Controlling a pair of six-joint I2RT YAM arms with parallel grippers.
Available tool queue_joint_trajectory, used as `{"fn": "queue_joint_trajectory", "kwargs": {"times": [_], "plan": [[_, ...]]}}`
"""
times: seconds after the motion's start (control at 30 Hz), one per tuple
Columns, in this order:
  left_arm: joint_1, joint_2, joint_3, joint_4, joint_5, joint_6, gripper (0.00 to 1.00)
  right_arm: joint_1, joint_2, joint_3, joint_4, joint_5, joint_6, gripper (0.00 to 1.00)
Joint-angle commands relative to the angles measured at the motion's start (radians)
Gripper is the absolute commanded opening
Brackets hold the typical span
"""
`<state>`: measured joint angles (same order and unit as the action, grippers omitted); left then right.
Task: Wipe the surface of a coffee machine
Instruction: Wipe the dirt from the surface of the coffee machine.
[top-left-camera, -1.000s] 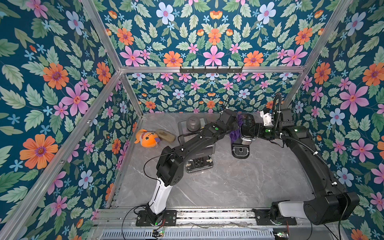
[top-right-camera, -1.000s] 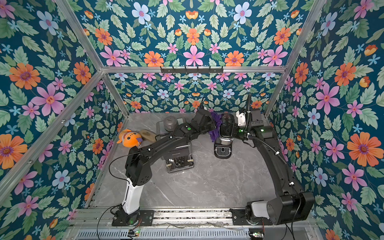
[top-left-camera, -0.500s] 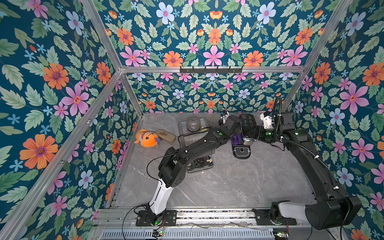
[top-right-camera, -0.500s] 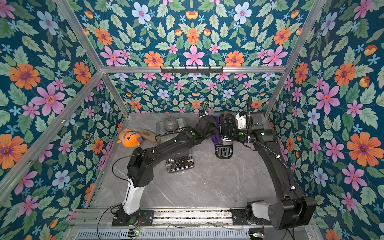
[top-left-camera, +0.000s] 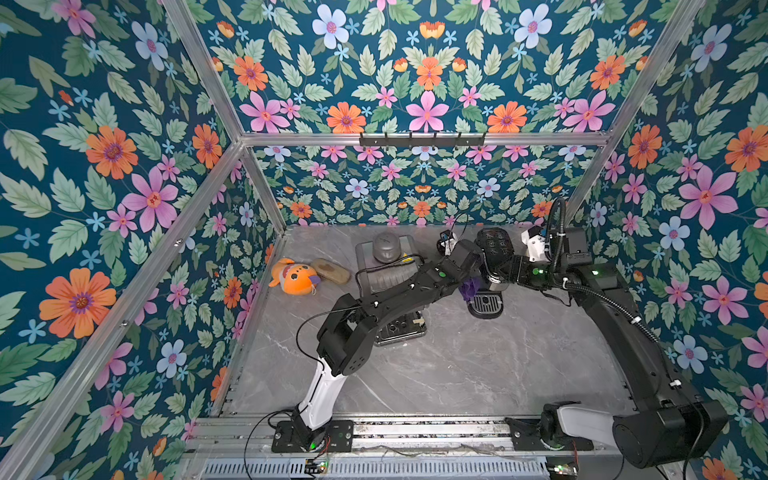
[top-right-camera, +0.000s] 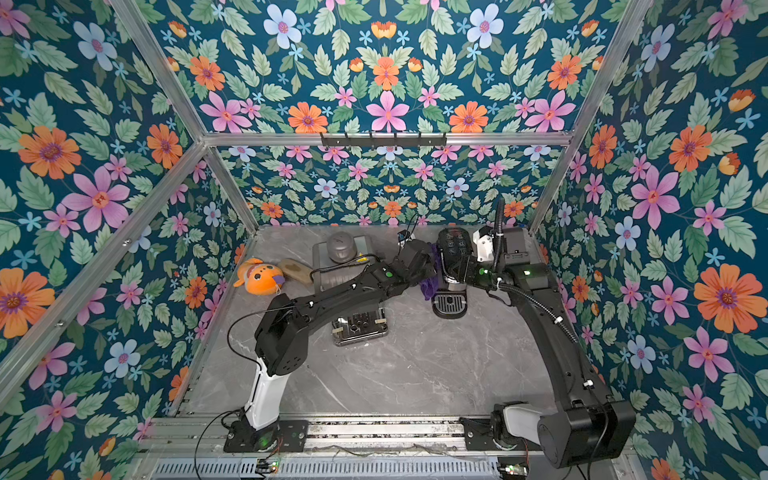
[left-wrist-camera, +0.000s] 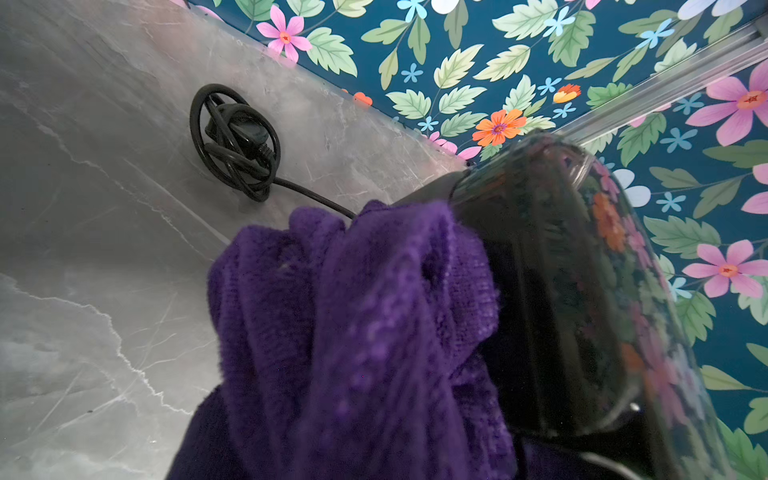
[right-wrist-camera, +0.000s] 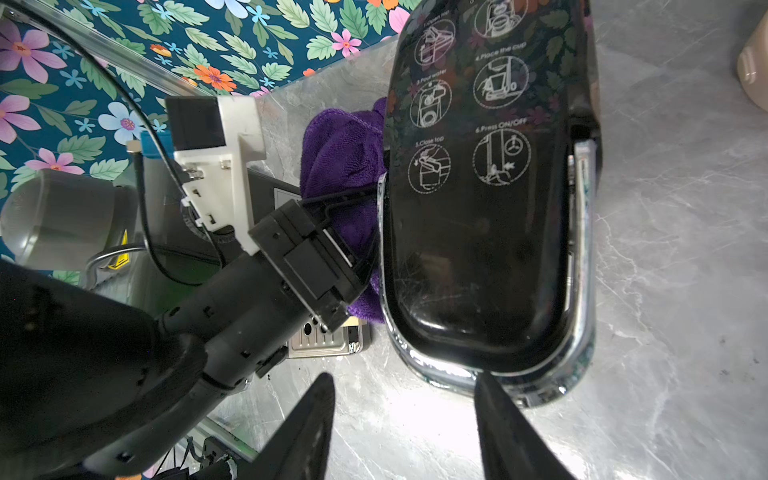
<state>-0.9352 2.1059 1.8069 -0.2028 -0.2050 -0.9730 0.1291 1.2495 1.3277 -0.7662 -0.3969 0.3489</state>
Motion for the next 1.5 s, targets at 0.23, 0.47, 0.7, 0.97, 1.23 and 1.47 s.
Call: {"fn": "queue_joint_trajectory", "kwargs": {"times": [0.23,0.47,0.7,0.97,1.23,1.47], "plan": [[0.005,0.003,0.028,0.017,0.027,0.024,0.0,0.0,-0.022,0.035,-0.001,0.027,-0.013,0.56],[0.025,0.003,0.036,0.036,0.009,0.038,0.0,0.0,0.003,0.065,-0.002,0.108,-0.04,0.62],[0.045,0.035,0.056,0.026,0.028,0.056,0.0,-0.003,0.044,0.066,-0.002,0.148,-0.057,0.67],[0.05,0.07,0.063,0.013,0.034,0.068,0.0,-0.003,0.064,0.069,-0.014,0.178,-0.055,0.73],[0.053,0.113,0.12,-0.015,0.044,0.076,0.0,-0.003,0.094,0.085,-0.029,0.212,-0.08,0.78],[0.053,0.124,0.118,-0.012,0.033,0.061,0.0,-0.003,0.118,0.08,-0.019,0.193,-0.085,0.78]]}}
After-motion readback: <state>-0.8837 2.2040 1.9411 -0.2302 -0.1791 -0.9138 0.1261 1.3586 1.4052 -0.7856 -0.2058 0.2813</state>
